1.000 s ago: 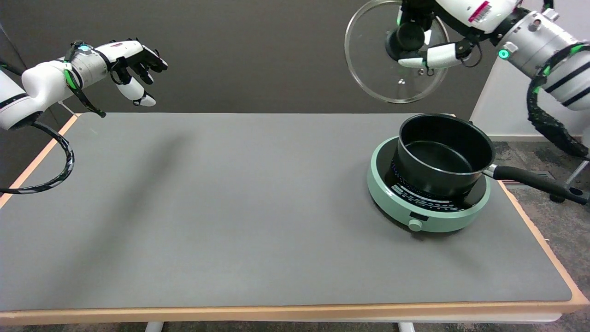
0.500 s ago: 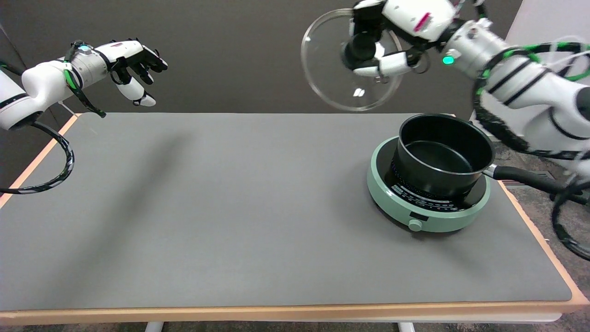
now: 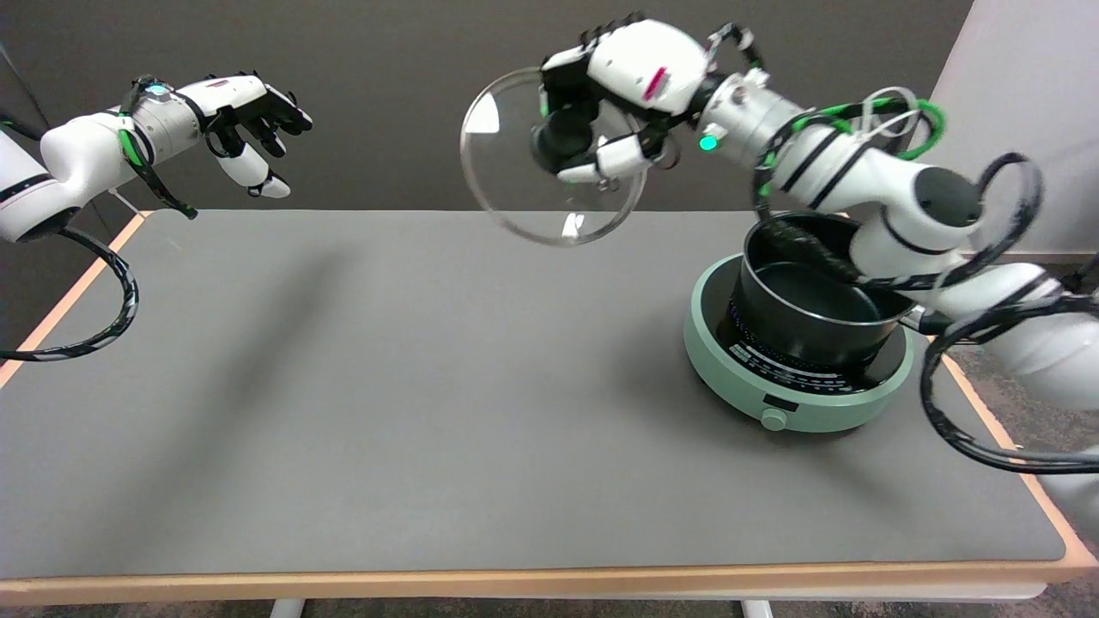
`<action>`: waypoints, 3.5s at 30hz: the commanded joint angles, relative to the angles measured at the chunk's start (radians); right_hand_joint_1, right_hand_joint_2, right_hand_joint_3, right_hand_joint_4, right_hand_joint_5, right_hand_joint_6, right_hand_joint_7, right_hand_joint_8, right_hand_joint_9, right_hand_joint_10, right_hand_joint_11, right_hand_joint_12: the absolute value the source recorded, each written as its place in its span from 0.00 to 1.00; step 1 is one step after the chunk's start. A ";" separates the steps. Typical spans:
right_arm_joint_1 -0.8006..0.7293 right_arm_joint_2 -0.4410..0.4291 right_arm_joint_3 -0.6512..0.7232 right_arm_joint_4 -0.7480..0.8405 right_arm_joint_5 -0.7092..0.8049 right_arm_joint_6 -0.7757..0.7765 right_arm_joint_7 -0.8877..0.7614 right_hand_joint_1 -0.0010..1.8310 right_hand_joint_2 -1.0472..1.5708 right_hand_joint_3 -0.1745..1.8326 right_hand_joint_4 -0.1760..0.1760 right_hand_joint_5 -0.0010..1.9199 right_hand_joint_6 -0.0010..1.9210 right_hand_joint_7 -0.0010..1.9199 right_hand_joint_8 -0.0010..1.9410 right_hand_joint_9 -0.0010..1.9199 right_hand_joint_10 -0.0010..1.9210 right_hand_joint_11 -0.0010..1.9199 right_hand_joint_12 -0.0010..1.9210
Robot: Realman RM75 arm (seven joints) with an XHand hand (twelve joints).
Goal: Place the pot lid onto the table.
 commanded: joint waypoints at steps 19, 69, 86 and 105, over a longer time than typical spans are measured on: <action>-0.067 -0.119 -0.226 -0.212 -0.087 0.017 -0.032 0.67 0.79 0.25 0.19 0.39 0.67 0.53 0.58 0.49 0.53 0.36 0.65; -0.031 -0.193 -0.339 -0.362 -0.105 0.012 -0.035 0.67 0.79 0.24 0.18 0.39 0.67 0.53 0.57 0.49 0.52 0.36 0.64; -0.016 -0.183 -0.248 -0.330 -0.126 0.042 -0.049 0.50 0.60 0.55 0.88 0.31 0.15 0.38 0.13 0.36 0.28 0.27 0.63; -0.081 -0.090 0.020 -0.034 -0.045 0.052 -0.036 0.41 0.57 0.54 0.74 0.22 0.10 0.27 0.10 0.25 0.17 0.23 0.57</action>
